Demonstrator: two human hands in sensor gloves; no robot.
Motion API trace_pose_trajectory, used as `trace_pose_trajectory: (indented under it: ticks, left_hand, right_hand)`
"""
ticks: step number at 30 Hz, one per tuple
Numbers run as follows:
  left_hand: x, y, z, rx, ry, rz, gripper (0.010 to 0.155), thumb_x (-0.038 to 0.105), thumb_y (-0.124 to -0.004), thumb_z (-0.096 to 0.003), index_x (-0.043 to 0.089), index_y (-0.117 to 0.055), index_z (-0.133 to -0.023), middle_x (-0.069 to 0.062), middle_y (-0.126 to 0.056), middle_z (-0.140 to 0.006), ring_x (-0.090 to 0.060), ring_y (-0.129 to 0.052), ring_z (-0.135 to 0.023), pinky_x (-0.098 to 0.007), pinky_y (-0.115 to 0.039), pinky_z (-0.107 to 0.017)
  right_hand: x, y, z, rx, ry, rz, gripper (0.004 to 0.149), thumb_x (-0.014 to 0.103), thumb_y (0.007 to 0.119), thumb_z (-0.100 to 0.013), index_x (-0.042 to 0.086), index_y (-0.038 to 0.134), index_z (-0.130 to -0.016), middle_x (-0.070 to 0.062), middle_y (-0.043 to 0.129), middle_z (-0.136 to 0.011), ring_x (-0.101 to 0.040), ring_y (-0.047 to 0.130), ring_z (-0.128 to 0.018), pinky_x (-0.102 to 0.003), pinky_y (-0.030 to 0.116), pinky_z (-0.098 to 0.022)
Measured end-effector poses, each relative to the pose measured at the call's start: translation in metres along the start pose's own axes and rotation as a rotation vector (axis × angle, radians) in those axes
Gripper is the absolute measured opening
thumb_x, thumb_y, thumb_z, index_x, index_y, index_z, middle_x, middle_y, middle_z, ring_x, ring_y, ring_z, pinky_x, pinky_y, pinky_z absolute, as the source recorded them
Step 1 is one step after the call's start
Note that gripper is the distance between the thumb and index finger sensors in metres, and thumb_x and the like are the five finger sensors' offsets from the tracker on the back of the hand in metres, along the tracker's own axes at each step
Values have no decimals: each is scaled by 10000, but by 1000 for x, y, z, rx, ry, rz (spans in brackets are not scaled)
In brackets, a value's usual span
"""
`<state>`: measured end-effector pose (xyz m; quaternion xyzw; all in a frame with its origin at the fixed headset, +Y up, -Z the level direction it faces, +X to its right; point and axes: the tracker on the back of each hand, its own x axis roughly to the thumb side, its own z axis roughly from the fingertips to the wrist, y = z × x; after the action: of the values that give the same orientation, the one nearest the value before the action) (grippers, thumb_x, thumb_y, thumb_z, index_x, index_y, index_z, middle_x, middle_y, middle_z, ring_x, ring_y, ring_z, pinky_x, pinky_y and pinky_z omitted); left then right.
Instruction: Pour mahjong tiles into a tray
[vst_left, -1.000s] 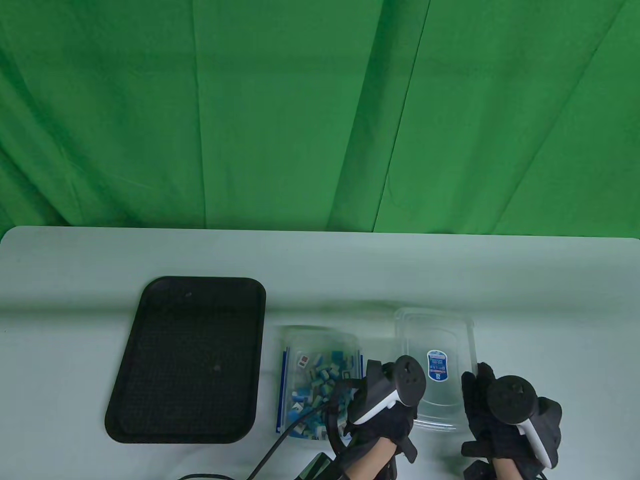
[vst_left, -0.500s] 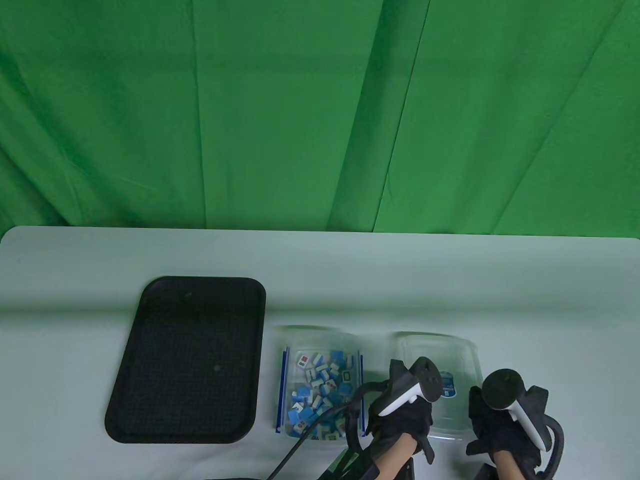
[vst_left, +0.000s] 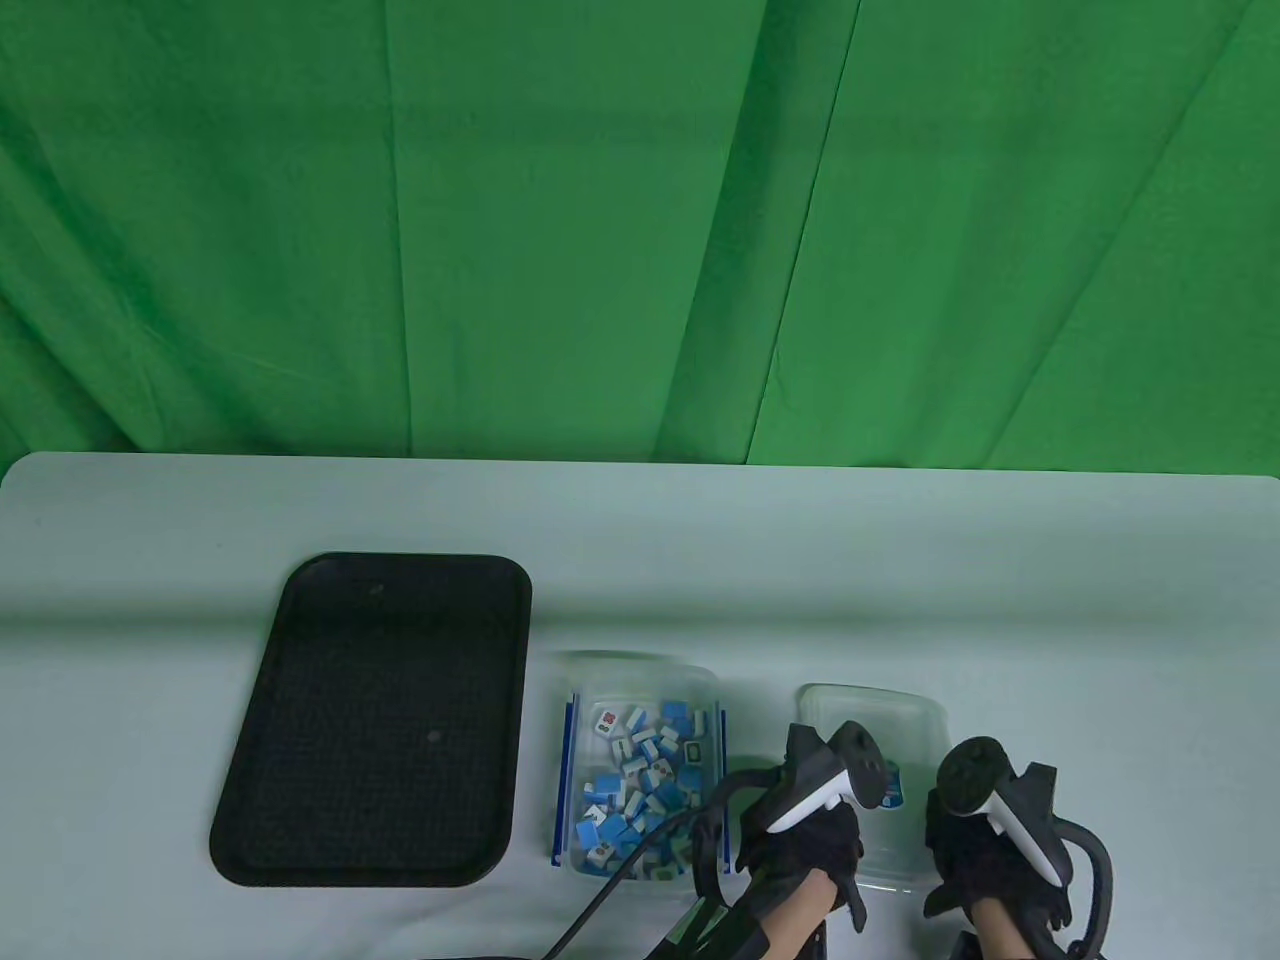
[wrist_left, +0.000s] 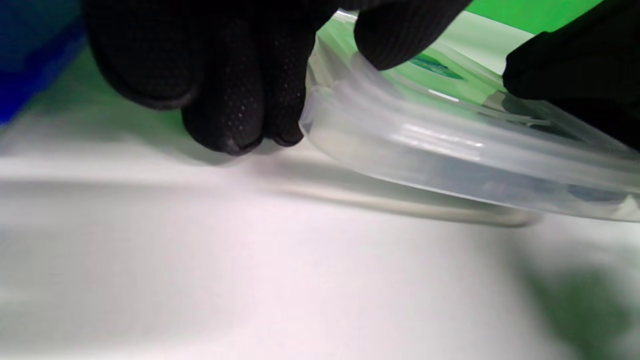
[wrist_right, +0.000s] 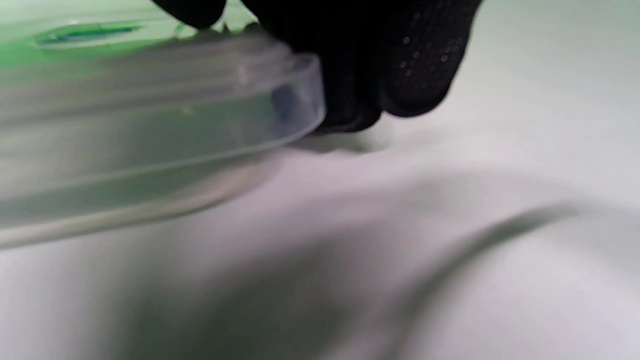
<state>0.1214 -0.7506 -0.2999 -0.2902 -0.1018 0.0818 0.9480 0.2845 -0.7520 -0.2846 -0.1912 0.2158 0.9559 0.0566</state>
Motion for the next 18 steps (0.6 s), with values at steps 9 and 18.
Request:
trace_pose_trajectory:
  ticks: [9,18]
  left_hand:
    - [10,-1,3,73,29,-142,608,354,-666,-664,-108,-657,-1059,-183,-981,-792,-380,-1007,-605,-514,-816,-440]
    - [19,17,26,190,-25,-185,624,415,-709,-646,-40,-676,-1072,-117,-984,-752,-327,-1010,-575,-495,-817,-432]
  right_hand:
    - [1,-1,1,-20,19,33,612,455,551,-721,34,545,-1166,-121,830,-949,-306,906,-706,-459,799,-586]
    - [1,-4,6,-99,49,92,649,503,581,-709,53,523,-1174,-104,809,-969,-306,888,-731,-463,781,-606]
